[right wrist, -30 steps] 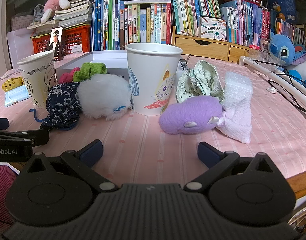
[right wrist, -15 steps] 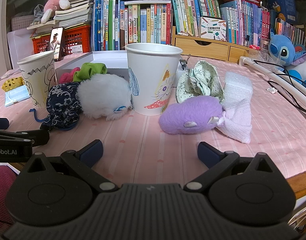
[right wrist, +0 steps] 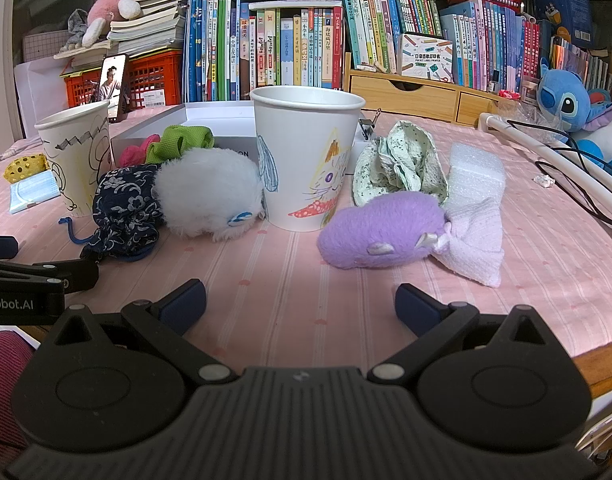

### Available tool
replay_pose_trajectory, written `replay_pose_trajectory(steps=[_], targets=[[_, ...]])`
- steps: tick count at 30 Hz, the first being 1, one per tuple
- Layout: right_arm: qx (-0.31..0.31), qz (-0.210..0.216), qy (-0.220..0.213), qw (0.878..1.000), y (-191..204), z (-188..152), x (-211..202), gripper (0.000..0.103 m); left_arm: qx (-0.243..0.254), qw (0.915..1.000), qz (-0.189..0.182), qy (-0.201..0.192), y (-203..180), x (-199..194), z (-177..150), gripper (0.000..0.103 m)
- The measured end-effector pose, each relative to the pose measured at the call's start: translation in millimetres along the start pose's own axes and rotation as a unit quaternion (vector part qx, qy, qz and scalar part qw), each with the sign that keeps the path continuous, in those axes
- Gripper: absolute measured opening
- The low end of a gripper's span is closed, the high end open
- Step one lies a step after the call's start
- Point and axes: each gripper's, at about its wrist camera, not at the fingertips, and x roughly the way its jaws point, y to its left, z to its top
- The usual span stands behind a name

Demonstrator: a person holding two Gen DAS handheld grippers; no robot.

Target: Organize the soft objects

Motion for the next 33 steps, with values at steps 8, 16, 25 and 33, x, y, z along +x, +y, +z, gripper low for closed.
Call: replay_pose_trajectory(steps=[8, 16, 25, 33], targets=[[0.000, 0.000, 0.000, 1.000, 0.0, 0.0, -0.1, 0.103, 0.000, 1.0000, 0.000, 0.000, 0.1, -0.1, 0.0, 0.103], [0.000, 0.000, 0.000, 1.000, 0.1, -0.2, -0.2, 0.103, 0.000, 1.0000, 0.000, 0.000, 0.2, -0.1, 0.0, 0.103], [0.000, 0.000, -0.001, 1.000, 0.0, -0.2, -0.4, 0.103, 0.000, 1.0000, 0.000, 0.000, 0.2, -0.2, -0.1, 0.103], [0.000, -0.001, -0.006, 1.000, 0.1, 1.7, 0.0, 0.103, 0.002, 1.0000, 0.000, -0.003, -1.4, -2.6, 1.3, 0.103]])
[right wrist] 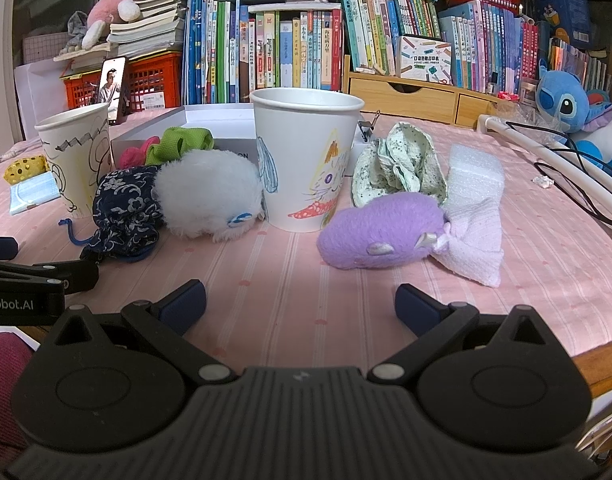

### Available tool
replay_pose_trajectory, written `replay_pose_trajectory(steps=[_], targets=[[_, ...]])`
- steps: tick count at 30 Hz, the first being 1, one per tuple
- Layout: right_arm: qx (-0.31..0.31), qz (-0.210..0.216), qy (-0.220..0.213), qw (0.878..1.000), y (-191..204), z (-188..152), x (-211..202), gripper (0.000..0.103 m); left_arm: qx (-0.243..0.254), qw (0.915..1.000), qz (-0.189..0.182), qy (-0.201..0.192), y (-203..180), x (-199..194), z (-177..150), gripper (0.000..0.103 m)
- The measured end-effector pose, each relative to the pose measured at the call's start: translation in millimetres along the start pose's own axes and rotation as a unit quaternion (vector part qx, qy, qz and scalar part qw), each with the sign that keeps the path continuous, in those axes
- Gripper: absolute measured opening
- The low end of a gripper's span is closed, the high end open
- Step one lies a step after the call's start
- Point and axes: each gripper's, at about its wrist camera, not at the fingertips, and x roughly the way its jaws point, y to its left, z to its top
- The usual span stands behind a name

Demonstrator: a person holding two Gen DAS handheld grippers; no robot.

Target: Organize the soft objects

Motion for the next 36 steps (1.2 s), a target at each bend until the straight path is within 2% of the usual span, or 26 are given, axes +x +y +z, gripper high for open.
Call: replay_pose_trajectory(steps=[15, 19, 23, 27, 32, 36], targets=[[0.001, -0.003, -0.001, 1.000, 0.4, -0.2, 1.2, 0.103, -0.003, 0.9998, -0.003, -0.018, 0.2, 1.6, 0.9, 0.103], [0.001, 0.007, -0.006, 1.000, -2.7, 1.3, -1.4, 0.103, 0.005, 0.9996, -0.015, -0.025, -0.3, -1.1, 4.3, 0.102], [0.003, 0.014, -0.035, 0.999, -6.6, 5.0, -13.1, 0.103, 0.013, 0.9985, -0.034, -0.041, -2.4, -11.6, 10.4, 0.101], [0.001, 0.004, -0.060, 0.998, -11.5, 12.5, -21.5, 0.103, 0.001, 0.9967, -0.055, -0.059, -2.5, -21.2, 20.2, 0.099], [0.000, -0.010, -0.073, 0.997, -21.8, 19.4, -23.1, 0.103, -0.014, 0.9950, -0.082, -0.056, -3.8, -24.8, 29.8, 0.097], [-0.012, -0.025, -0.069, 0.997, -26.6, 18.7, -16.0, 0.103, -0.009, 0.9957, -0.079, -0.047, -12.4, -15.2, 29.6, 0.095]])
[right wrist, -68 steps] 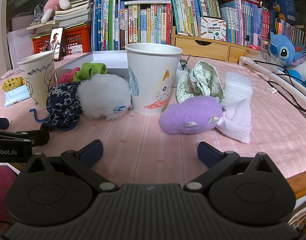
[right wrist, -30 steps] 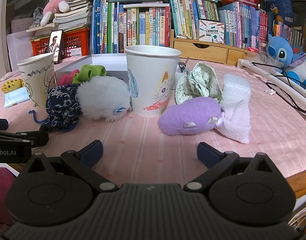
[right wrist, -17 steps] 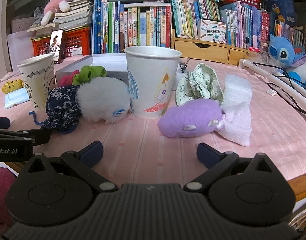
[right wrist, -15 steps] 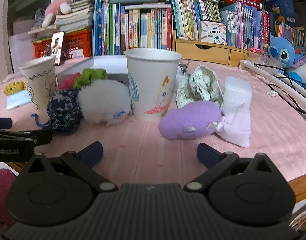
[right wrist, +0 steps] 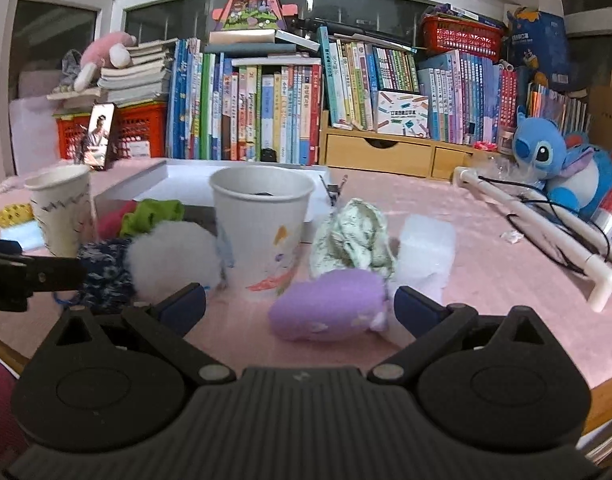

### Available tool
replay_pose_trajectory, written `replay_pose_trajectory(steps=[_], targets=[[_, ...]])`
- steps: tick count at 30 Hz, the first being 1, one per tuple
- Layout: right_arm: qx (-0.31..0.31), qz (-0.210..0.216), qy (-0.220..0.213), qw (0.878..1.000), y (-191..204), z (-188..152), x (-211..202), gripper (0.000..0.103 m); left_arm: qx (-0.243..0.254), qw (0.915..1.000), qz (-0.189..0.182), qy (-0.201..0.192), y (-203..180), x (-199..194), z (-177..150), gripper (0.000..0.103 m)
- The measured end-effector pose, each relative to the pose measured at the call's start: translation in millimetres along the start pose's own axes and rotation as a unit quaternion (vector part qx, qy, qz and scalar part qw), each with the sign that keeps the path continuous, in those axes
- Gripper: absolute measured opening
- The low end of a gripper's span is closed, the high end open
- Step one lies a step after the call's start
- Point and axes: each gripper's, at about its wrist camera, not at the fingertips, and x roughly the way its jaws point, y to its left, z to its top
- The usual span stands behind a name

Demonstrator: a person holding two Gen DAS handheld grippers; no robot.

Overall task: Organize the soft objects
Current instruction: 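Grasp the navy floral pouch with the left tool while the right tool grasps the lavender plush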

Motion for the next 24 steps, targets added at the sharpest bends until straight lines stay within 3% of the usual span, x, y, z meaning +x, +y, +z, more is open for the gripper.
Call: replay_pose_trajectory(steps=[10, 18, 19, 22, 24], targets=[[-0.046, -0.019, -0.004, 0.999, 3.3, -6.3, 15.1, 0.094, 0.004, 0.9991, 0.040, -0.018, -17.1, 24.8, -15.3, 0.091], [-0.094, -0.028, -0.020, 0.995, 12.2, -11.2, 23.6, 0.094, -0.002, 0.9985, 0.040, -0.038, -23.8, 33.1, -19.2, 0.087], [-0.097, -0.027, -0.019, 0.995, 12.4, -11.5, 25.5, 0.094, -0.007, 0.9985, 0.036, -0.040, -23.1, 32.8, -19.4, 0.085], [-0.106, -0.025, -0.016, 0.994, 13.4, -12.9, 30.9, 0.094, -0.012, 0.9988, 0.025, -0.040, -21.2, 32.1, -20.7, 0.068], [-0.111, -0.024, -0.015, 0.993, 14.1, -14.2, 33.8, 0.094, -0.002, 0.9990, 0.021, -0.040, -21.0, 30.8, -23.2, 0.066]])
